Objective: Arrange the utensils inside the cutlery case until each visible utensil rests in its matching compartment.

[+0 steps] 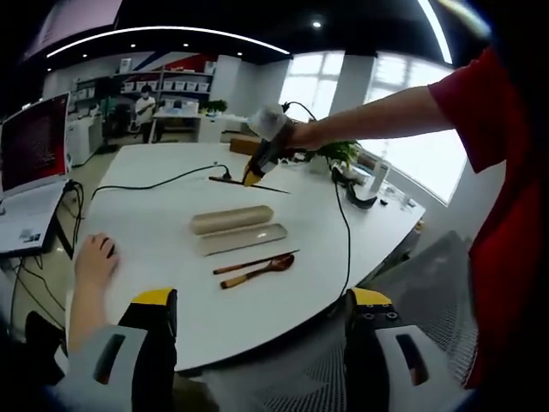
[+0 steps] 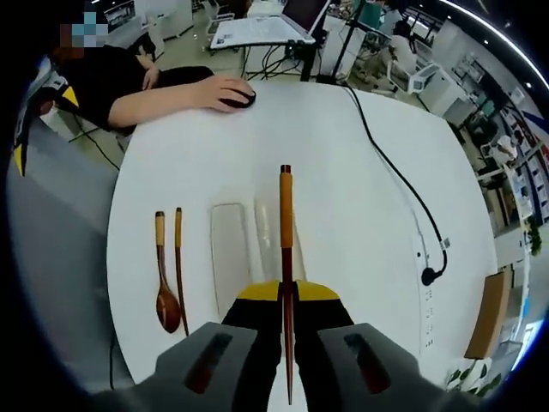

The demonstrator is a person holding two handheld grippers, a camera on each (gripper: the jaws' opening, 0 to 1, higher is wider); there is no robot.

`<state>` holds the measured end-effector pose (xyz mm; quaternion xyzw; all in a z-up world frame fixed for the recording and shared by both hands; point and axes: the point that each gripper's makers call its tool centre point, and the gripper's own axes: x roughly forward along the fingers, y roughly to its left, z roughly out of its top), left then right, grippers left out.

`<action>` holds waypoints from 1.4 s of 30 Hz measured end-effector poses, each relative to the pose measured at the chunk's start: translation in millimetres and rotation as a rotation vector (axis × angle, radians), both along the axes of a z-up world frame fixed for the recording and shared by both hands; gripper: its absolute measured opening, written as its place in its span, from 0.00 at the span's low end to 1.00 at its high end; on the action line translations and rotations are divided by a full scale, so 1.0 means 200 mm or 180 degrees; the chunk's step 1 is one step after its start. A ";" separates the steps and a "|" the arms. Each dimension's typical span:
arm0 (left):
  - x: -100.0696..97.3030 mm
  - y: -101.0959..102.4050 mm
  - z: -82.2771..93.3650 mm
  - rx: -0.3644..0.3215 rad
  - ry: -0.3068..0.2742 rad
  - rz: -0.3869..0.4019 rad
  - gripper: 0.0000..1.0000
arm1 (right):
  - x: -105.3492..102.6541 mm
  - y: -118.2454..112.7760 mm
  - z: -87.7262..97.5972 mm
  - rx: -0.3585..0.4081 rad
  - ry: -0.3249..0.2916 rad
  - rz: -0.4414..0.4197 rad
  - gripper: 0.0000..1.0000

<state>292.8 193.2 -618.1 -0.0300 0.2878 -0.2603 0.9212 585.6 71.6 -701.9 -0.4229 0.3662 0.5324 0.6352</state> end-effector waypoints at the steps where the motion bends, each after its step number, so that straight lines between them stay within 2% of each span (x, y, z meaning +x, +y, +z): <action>1: 0.00 0.00 0.01 -0.0002 -0.0007 0.0014 0.82 | 0.00 0.00 -0.01 -0.0015 0.0003 0.0017 0.00; 5: 0.00 0.00 0.03 -0.0061 -0.0028 0.0079 0.83 | 0.07 0.01 -0.06 -0.0091 -0.0038 0.0102 0.00; 8: 0.00 0.01 0.05 -0.0155 -0.0088 0.0133 0.81 | 0.08 0.02 -0.06 -0.0066 -0.0029 0.0092 0.00; 10: 0.00 0.01 0.04 -0.0173 -0.0050 0.0154 0.78 | 0.08 0.03 -0.08 -0.0094 -0.0058 0.0153 0.00; 15: -0.01 0.02 0.02 -0.0082 -0.0013 0.0149 0.80 | 0.11 0.03 -0.10 -0.0102 -0.0091 0.0175 0.00; 22: 0.00 0.02 0.03 -0.0082 -0.0034 0.0157 0.81 | 0.10 0.05 -0.12 -0.0062 -0.0042 0.0119 0.00; 42: 0.00 0.03 0.03 -0.0043 -0.0039 0.0175 0.80 | 0.10 0.02 -0.19 -0.0037 -0.0109 0.0048 0.00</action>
